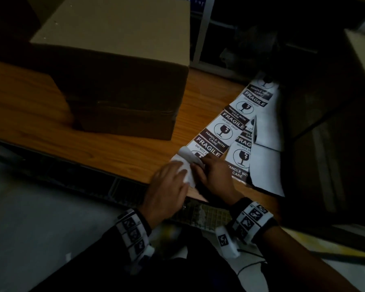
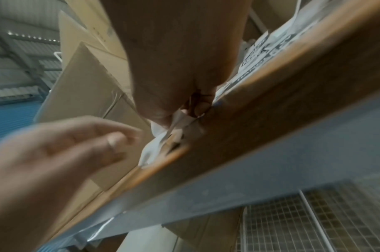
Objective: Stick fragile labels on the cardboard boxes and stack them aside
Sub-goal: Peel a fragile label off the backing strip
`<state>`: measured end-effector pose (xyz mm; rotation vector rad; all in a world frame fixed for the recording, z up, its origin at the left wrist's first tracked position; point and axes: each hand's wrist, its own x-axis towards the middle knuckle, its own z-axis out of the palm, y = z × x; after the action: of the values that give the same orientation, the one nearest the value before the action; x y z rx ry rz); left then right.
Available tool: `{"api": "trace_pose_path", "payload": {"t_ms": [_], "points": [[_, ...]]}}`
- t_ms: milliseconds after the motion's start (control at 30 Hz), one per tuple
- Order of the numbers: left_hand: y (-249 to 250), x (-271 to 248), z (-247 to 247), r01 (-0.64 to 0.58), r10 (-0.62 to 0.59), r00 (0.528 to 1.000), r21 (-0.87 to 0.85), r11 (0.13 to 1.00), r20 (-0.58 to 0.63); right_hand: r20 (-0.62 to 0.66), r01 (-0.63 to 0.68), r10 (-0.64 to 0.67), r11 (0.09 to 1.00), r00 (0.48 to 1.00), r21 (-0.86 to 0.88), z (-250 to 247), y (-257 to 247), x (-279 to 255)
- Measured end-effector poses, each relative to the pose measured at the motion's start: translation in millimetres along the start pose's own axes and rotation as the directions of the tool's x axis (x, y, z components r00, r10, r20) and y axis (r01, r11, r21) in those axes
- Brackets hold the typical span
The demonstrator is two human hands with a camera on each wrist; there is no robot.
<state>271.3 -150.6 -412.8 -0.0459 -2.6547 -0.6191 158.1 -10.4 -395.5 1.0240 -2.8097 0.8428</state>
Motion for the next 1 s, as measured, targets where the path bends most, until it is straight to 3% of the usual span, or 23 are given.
{"api": "trace_pose_path", "payload": {"t_ms": [100, 200, 333, 467, 700, 1000], "points": [[3, -13, 18, -0.143, 0.120, 0.969, 0.093, 0.985, 0.215, 0.011, -0.001, 0.001, 1.000, 1.000, 0.027, -2, 1, 5], [3, -18, 27, -0.182, 0.127, 0.946, 0.164, 0.970, 0.297, 0.061, -0.002, -0.001, 0.999, 0.998, 0.038, -3, 1, 9], [-3, -27, 33, -0.223, 0.176, 0.956, 0.195, 0.955, 0.234, 0.232, -0.154, 0.118, 0.977, 0.965, 0.144, -10, 11, 24], [-10, -32, 39, -0.239, 0.213, 0.964, 0.161, 0.958, 0.160, 0.387, -0.228, 0.145, 0.957, 0.910, 0.179, -17, 17, 41], [-10, -33, 43, -0.226, 0.218, 0.973, 0.112, 0.968, 0.076, 0.490, -0.337, 0.159, 0.893, 0.857, 0.300, -24, 22, 47], [-9, -34, 43, -0.227, 0.221, 0.973, 0.112, 0.967, 0.063, 0.579, -0.395, 0.168, 0.872, 0.798, 0.290, -35, 22, 61]]}}
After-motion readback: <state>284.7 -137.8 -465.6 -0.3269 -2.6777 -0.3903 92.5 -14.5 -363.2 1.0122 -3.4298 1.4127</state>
